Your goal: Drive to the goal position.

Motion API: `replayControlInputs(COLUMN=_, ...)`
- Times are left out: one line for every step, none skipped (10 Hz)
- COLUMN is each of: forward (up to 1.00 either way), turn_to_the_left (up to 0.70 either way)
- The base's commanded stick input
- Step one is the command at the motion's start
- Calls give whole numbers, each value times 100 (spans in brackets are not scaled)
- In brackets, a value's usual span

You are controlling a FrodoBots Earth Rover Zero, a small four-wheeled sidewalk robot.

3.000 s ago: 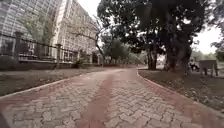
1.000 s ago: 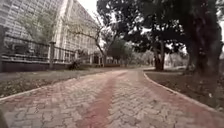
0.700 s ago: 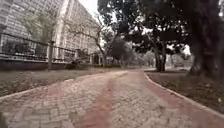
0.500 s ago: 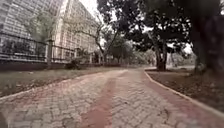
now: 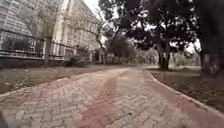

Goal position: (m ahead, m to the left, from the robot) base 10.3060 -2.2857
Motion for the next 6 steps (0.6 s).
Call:
replayControlInputs(forward=70, turn_to_the_left=0)
replayControlInputs(forward=70, turn_to_the_left=0)
replayControlInputs(forward=70, turn_to_the_left=0)
replayControlInputs(forward=70, turn_to_the_left=-2)
replayControlInputs(forward=70, turn_to_the_left=0)
replayControlInputs(forward=70, turn_to_the_left=0)
